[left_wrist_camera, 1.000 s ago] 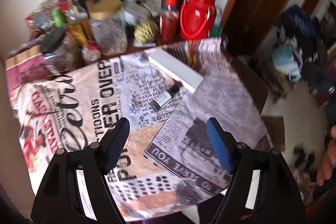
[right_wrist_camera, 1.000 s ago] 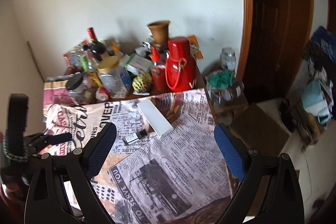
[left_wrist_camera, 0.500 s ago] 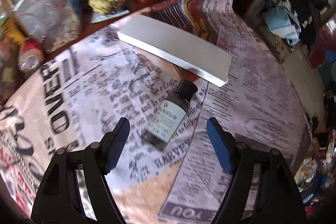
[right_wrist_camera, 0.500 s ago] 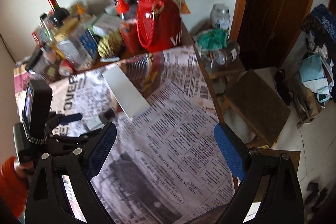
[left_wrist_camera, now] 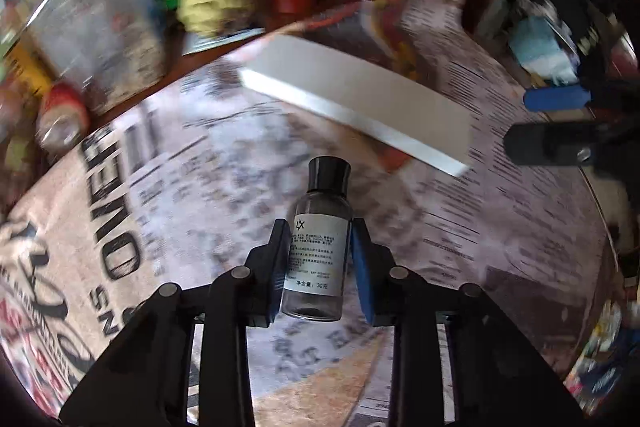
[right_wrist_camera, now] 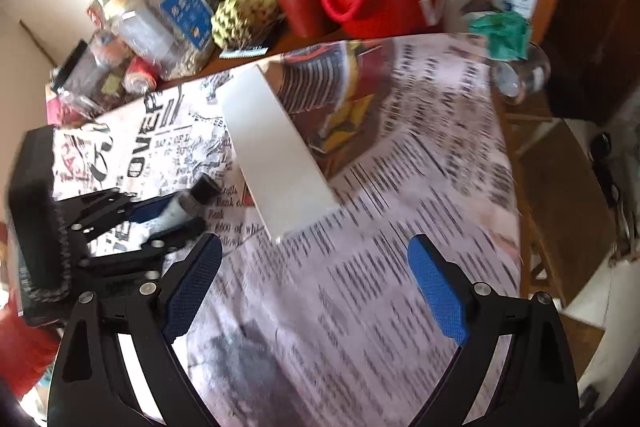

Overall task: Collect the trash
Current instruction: 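Grasp the small clear bottle with left gripper while right gripper grasps the white box, then carry the clear bottle and white box down over the white bucket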

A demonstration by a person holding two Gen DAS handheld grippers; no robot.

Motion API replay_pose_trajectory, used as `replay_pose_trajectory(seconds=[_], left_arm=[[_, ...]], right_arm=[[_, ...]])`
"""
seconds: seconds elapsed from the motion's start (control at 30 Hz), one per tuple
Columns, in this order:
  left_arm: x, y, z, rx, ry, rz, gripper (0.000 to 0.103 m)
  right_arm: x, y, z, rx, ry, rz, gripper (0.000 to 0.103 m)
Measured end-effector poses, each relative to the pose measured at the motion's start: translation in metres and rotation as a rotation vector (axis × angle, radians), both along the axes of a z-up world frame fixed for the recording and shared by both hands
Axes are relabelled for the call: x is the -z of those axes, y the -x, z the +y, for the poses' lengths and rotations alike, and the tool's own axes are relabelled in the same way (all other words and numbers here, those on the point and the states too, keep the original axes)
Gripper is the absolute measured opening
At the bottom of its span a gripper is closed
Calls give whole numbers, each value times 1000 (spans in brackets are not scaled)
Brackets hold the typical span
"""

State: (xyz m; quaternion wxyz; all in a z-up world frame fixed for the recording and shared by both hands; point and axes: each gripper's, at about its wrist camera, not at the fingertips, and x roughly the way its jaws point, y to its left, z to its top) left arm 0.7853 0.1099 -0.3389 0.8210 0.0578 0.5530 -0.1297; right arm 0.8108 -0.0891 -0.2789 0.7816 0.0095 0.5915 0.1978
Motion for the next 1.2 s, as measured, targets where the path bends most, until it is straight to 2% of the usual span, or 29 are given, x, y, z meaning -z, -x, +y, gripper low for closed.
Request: replay_pose_trajectory(seconds=[0.13,0.3,0.33,0.4,0.5,0.6,0.7,0.8,0.93,1.2], left_arm=[[-2,0,37,-164,53,14,28],[-5,6,68,-274,56,41,28],[-9,8,74,-292,60,37,28],[-14,12,79,-313,70,31,28],[-28,20,88,-337,93,11,28],[-41,28,91,-352,113,-12,28],[-51,35,90,-360,130,-31,28],[-63,42,86,-362,131,-53,28],[-79,47,78,-357,153,-81,27],[-128,67,47,-357,168,-174,27]], right_arm=[[10,-12,24,-64,77,-35,93],[18,-21,52,-133,107,-69,90],[20,-21,58,-157,110,-72,87],[25,-19,68,-204,107,-82,83],[34,-18,77,-218,164,-103,80],[35,-15,84,-230,182,-138,73],[33,-11,86,-222,174,-160,51],[32,-7,89,-216,171,-146,49],[20,8,80,-194,109,-112,49],[-54,60,46,-131,40,-214,49]])
